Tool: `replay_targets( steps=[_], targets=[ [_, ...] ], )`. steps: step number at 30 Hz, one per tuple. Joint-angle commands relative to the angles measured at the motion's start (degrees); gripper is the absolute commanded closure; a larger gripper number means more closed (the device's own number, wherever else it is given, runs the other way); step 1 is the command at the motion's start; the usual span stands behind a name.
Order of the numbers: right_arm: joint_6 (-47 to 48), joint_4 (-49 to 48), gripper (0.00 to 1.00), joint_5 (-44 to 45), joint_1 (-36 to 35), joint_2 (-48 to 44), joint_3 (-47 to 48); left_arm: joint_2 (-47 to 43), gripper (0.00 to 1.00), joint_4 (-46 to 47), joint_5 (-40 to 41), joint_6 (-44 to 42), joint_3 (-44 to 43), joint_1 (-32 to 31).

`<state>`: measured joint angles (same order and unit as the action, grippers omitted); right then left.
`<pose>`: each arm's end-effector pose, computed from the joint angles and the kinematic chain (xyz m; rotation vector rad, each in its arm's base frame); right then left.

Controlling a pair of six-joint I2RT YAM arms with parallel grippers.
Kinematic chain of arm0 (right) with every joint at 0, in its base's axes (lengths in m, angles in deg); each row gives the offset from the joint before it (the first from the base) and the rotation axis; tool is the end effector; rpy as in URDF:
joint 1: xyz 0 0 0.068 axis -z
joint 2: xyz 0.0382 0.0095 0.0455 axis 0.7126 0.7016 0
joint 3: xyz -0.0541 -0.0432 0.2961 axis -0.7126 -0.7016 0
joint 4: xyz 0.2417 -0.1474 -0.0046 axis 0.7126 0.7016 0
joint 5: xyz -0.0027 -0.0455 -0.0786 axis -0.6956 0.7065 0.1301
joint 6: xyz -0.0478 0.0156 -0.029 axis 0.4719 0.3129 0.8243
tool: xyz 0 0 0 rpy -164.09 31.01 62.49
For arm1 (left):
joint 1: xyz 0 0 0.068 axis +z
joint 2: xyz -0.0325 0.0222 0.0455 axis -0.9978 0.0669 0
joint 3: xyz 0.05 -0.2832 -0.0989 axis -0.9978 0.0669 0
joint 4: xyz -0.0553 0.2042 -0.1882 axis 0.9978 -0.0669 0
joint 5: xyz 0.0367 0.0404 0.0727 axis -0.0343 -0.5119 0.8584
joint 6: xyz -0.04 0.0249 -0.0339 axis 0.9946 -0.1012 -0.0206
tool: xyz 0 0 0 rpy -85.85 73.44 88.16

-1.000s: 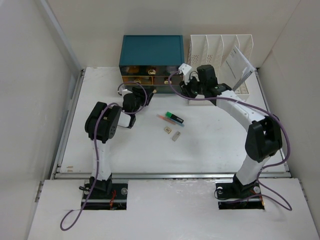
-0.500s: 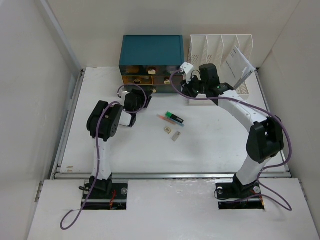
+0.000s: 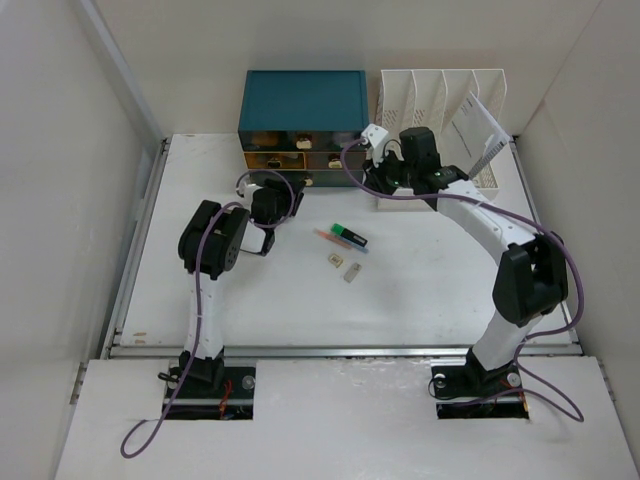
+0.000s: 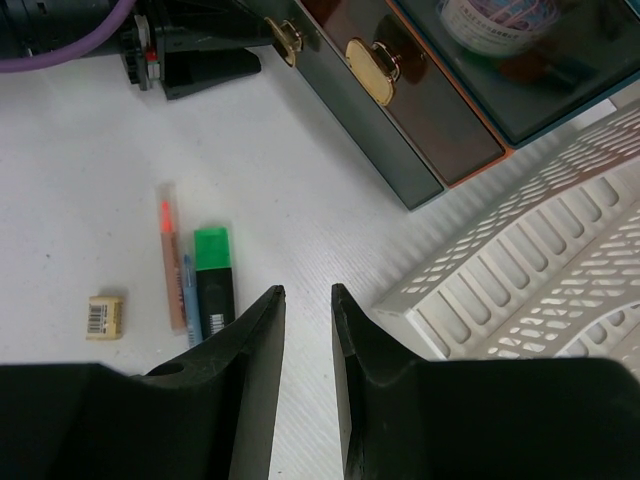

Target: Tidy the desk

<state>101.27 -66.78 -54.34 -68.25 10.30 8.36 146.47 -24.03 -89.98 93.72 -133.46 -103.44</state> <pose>0.3956 0.1822 0.3313 -1.0075 1.8697 0.3866 0.4441 -0.1398 0.1093 -0.9280 1.6051 -1.2678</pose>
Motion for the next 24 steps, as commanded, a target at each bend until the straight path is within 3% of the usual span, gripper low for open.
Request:
replay_targets(
  steps=[1,13,24],
  targets=[
    [-0.5,-1.9,0.69,-1.9,0.4,-3.1,-0.3,-0.3,0.57,6.3,0.4,0.0,0.8,-0.3],
    [-0.5,-1.4,0.69,-1.9,0.4,-2.6,-0.3,2.1,0.55,4.7,0.4,0.6,-1.6,-0.3],
    [-0.5,-1.4,0.69,-2.4,0.4,-2.6,0.2,4.9,0.53,10.5,0.4,3.0,-2.1,-0.3]
  ],
)
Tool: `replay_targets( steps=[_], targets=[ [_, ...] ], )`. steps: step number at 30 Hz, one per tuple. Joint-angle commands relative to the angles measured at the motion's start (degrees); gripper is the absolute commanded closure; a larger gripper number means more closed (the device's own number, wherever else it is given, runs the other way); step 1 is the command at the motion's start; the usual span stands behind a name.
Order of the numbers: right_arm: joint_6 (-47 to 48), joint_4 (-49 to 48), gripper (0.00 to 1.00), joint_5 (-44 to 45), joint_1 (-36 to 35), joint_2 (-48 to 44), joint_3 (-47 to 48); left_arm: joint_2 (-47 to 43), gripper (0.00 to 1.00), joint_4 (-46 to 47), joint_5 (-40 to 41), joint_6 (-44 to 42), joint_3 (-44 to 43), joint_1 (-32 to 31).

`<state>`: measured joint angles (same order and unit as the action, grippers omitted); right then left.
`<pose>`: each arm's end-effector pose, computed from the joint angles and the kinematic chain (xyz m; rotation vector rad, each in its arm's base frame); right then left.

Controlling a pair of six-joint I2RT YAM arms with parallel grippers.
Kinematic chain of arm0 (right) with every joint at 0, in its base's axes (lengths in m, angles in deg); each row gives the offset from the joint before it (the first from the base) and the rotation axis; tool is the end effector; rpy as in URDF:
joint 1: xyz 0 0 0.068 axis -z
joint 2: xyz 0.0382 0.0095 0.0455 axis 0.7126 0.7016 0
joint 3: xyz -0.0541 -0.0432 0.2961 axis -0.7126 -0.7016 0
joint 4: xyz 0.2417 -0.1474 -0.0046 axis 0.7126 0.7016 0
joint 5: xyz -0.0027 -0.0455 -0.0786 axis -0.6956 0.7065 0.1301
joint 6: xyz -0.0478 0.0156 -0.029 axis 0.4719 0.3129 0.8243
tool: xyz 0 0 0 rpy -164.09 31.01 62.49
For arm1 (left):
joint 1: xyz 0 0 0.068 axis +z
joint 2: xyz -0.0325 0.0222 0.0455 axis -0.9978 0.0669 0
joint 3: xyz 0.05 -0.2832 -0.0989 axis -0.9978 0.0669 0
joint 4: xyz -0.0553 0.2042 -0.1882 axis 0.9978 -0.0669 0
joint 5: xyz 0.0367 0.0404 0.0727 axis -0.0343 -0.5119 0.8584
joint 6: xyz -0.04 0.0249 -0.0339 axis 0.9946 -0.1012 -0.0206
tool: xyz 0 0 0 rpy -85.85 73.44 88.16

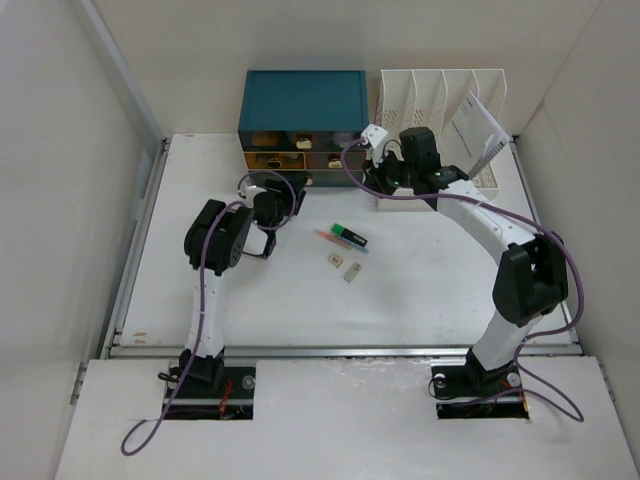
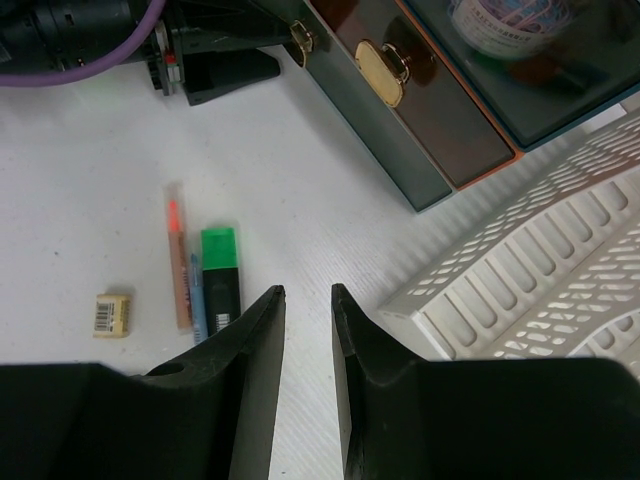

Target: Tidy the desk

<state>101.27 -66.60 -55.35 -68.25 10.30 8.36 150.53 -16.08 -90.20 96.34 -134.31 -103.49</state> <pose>0.3949 0.1826 0.3312 -1.0167 1.8663 0.4060 0.4476 -0.1415 0.0975 -0.9190 1.5221 -1.3470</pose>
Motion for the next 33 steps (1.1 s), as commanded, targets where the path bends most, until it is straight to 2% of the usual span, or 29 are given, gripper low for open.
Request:
replay_targets(
  steps=[1,11,25,31,32,33],
  targets=[
    [-0.5,-1.6,0.69,-1.4,0.4,-2.6,0.2,0.8,0.53,2.6,0.7,0.4,-1.3,-0.3],
    [-0.5,-1.0,0.69,-1.4,0.4,-2.1,0.2,2.6,0.56,1.4,1.3,1.6,-4.3,-0.3],
    [0.0,-0.5,0.69,-2.0,0.4,-1.5,0.7,3.1,0.56,5.7,2.4,3.8,-1.8,-0.3],
    [0.0,0.0,0.69,-2.5,0.4,-1.5,0.7,3.6,0.65,3.4,2.4,3.8,-3.6,-0.3],
    [0.0,0.0,0.69,-2.5,0.4,-1.5,0.7,3.6,0.68,2.7,2.4,3.8,-4.3,-0.3],
    [0.0,0.0,0.69,-2.5,0.4,-1.5,0.7,4.1,0.75,1.9,2.4,3.8,-5.1,-0.3]
  ],
)
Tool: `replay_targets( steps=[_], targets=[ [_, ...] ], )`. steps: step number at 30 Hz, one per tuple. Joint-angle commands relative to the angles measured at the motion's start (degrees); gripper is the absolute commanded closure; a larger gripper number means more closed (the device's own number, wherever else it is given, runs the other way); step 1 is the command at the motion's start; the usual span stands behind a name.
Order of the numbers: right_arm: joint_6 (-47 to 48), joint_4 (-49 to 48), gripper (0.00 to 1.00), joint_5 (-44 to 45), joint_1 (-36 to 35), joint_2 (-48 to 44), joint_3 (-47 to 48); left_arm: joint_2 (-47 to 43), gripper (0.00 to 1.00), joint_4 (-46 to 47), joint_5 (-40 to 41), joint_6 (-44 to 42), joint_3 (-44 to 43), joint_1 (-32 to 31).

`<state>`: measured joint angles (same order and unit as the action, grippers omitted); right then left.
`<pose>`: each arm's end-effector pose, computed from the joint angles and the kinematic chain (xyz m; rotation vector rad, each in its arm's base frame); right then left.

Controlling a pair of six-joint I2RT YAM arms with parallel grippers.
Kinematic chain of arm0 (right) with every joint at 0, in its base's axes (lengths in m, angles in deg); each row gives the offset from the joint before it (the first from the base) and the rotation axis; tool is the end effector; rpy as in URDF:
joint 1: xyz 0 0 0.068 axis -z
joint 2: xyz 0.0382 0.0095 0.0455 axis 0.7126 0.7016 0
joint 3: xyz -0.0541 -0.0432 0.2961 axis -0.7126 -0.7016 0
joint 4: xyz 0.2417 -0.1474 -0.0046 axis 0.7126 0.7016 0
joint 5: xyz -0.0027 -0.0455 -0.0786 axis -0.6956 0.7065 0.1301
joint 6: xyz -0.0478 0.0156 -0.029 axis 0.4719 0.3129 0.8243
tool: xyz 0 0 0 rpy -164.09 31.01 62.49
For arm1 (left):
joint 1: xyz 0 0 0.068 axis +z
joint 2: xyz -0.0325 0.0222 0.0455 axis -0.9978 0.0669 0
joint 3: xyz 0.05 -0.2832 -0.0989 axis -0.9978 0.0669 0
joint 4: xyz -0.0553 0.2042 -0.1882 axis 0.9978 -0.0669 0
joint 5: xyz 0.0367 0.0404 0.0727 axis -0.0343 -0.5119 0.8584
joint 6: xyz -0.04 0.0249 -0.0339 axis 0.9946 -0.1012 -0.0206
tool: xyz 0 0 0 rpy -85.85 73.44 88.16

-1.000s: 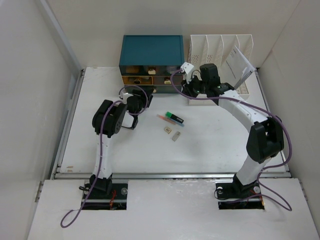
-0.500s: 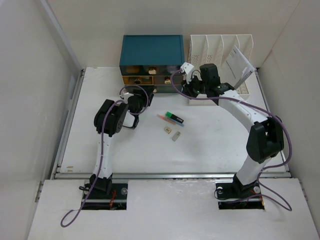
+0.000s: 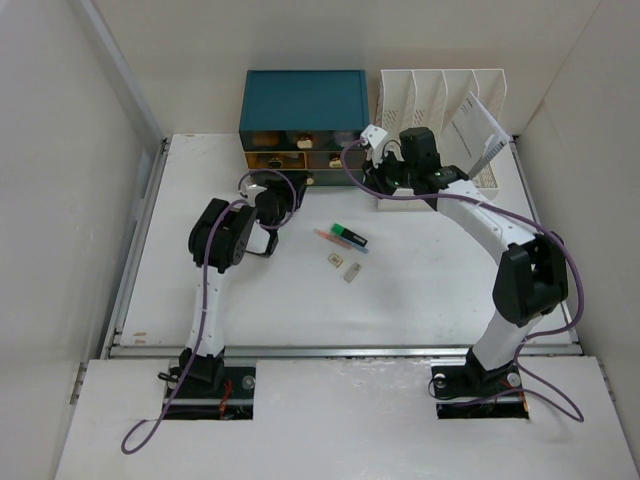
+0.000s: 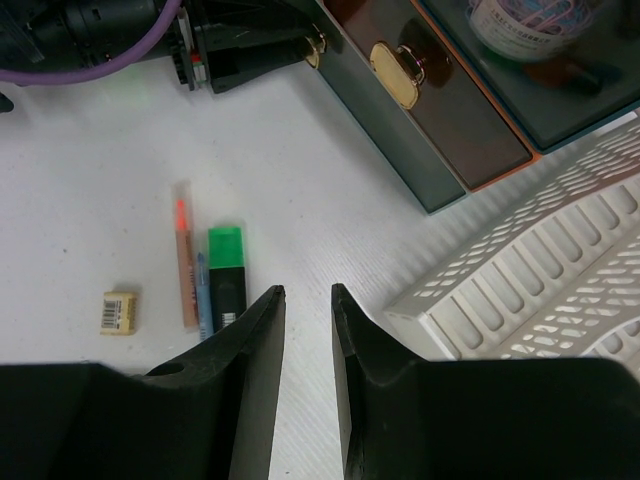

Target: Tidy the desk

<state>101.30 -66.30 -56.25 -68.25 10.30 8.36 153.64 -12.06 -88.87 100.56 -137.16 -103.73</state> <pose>0.3942 0.1830 0.3308 -1.0257 1.8652 0.4234 0.4576 -0.1457 0.0936 -0.9552 1.4310 -1.4210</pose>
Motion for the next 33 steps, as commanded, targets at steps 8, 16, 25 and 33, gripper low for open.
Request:
replay_targets(
  steps=[8,16,25,33],
  targets=[
    [0.5,-0.3,0.69,-1.6,0.4,-1.0,0.7,0.5,0.97,-2.2,0.0,-0.5,-2.0,0.0],
    [0.5,0.2,0.69,-2.1,0.4,-0.5,0.7,-3.7,1.0,5.6,-1.7,0.6,6.9,0.0],
    [1.0,1.3,0.69,-2.1,0.4,-0.5,1.2,-10.1,1.0,9.4,-4.9,0.1,16.2,0.0],
    [3.8,7.6,0.61,-4.8,0.4,3.5,4.8,-11.4,1.0,10.7,-6.1,-1.2,19.7,0.0]
  ],
)
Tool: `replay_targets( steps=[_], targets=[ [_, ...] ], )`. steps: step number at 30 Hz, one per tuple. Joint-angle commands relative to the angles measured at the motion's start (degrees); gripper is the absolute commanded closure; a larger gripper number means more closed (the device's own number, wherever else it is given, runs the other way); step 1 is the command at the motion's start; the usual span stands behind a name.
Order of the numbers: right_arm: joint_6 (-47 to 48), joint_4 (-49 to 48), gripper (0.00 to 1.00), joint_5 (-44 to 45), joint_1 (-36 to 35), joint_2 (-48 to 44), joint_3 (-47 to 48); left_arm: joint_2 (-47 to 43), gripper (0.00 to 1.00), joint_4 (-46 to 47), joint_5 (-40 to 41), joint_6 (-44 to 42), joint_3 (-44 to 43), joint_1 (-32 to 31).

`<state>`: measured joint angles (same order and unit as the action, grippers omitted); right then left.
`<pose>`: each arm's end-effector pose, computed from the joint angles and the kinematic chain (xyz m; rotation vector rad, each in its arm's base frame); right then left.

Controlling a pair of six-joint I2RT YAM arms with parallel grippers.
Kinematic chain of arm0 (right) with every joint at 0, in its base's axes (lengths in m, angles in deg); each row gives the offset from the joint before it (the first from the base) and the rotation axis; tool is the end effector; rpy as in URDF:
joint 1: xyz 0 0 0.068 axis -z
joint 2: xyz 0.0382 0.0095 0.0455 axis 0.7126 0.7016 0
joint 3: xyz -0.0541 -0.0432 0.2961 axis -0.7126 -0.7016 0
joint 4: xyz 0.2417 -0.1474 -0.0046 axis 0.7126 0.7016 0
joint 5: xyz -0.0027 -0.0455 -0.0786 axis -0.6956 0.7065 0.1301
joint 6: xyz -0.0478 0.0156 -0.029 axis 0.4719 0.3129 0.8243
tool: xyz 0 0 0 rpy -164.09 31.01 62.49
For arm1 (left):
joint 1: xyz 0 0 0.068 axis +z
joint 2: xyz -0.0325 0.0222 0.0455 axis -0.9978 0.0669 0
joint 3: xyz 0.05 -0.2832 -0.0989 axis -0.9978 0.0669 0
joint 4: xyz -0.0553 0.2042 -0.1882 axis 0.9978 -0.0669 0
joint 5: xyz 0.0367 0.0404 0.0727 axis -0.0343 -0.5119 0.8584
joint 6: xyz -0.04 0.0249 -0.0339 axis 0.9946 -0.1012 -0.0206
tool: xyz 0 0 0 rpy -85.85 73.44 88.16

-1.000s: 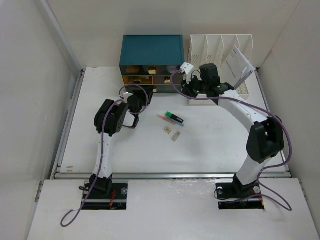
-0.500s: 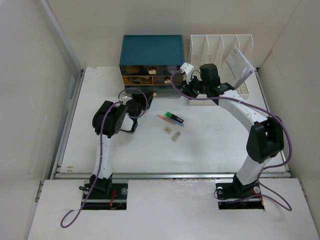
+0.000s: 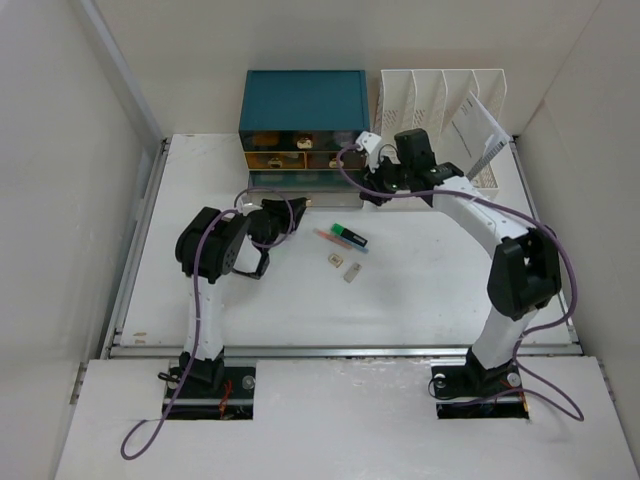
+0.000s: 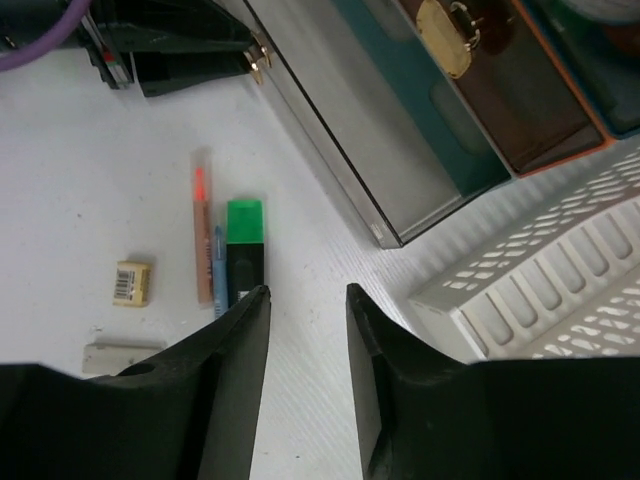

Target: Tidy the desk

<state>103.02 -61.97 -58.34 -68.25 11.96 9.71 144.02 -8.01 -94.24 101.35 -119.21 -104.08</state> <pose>0.3961 0.1853 0.3208 -1.0867 1.9114 0.4626 0.3846 -0.1293 0.0989 -0.9517 1.5597 -1.4619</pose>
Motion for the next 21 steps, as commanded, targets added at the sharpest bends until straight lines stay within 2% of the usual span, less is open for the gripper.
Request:
replay_targets(
  steps=[1,3,4,5,8,9,12,21],
  targets=[
    [3.2,4.6,0.57,-2.8,0.4,3.6,4.1,-1.8,0.96,6.6,-1.3,-1.9,1.7,0.3],
    [4.7,9.4,0.53,-4.2,0.4,5.8,6.6,-1.3,0.72,8.4,-1.8,-1.9,2.3,0.3],
    [5.5,10.3,0.52,-4.2,0.4,7.3,6.6,-1.3,0.65,9.0,-1.8,-1.9,2.3,0.3],
    [5.5,10.8,0.52,-4.2,0.4,8.0,7.1,-1.3,0.48,9.7,-1.8,-1.9,3.0,0.3],
    [6.2,11.5,0.48,-4.2,0.4,9.6,7.1,-1.8,0.32,11.5,-2.9,-1.9,4.6,0.3],
    [6.8,13.2,0.48,-4.9,0.4,10.2,7.6,-2.5,0.24,11.5,-3.5,-2.5,5.2,0.3],
    [8.2,14.5,0.45,-5.7,0.4,10.9,7.6,-4.2,0.15,12.9,-4.7,-3.8,7.4,0.3],
    [10.0,16.8,0.41,-7.0,-1.4,10.9,8.2,-9.6,0.11,14.8,-8.0,-5.1,12.2,0.3]
  ],
)
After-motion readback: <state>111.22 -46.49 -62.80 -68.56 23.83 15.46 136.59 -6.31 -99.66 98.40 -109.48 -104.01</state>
